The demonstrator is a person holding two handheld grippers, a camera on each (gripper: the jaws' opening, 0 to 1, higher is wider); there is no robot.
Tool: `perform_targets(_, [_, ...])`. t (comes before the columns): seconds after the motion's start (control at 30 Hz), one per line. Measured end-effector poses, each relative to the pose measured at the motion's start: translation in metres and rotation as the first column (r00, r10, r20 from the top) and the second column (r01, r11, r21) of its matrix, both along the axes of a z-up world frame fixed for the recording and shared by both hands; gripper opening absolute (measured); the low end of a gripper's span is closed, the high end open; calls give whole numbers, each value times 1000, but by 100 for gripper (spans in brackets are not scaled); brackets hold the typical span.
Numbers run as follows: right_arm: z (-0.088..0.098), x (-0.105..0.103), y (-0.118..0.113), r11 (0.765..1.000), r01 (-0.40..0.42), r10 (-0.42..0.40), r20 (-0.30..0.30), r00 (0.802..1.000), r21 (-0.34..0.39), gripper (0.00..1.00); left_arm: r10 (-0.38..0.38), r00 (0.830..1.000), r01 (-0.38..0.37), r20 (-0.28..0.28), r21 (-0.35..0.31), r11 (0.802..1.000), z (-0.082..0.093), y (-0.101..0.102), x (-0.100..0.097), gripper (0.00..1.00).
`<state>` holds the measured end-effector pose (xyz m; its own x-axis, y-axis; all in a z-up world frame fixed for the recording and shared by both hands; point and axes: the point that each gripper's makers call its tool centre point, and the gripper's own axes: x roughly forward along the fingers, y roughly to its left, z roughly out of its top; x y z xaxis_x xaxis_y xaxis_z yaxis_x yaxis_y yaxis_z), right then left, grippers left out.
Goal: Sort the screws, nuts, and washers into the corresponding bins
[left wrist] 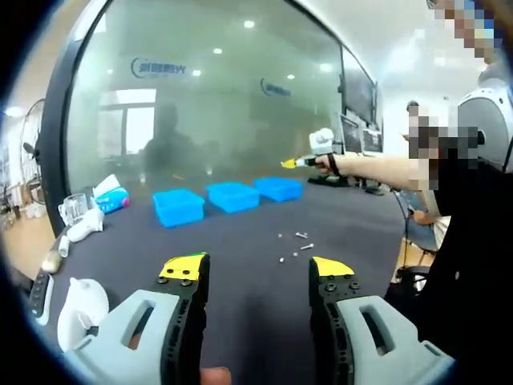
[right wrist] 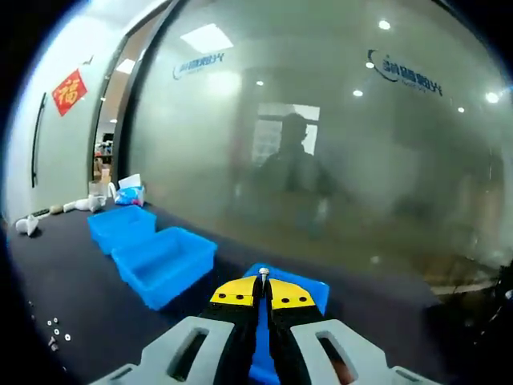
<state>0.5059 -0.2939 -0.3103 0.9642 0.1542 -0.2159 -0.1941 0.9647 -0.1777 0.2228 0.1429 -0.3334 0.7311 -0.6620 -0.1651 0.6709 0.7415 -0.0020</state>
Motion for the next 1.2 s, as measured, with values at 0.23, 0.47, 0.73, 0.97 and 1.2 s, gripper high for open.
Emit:
perform_targets(0.23, [4,-2,3,999,-18,18,17,1000,-31,3,-5,1000,5,5,4,1000,2,-2,0,48])
perform_targets(0.47, [-1,-12,12,998,-49,49,7,999,-26,21,-7,1000,7,7,5,1000,3,-3,-2,48])
perform_targets(0.73, [0,-50,41,986,-153,152,15,988,64,29,-11,1000,11,14,12,1000,6,-4,-3,48])
perform_targets(0.97, [-3,-111,84,951,-306,306,17,952,38,35,-15,1000,15,15,9,1000,6,-6,-3,48])
perform_targets(1.2, [-3,-175,114,912,-404,403,26,915,65,35,-24,1000,24,12,4,1000,5,-10,-4,48])
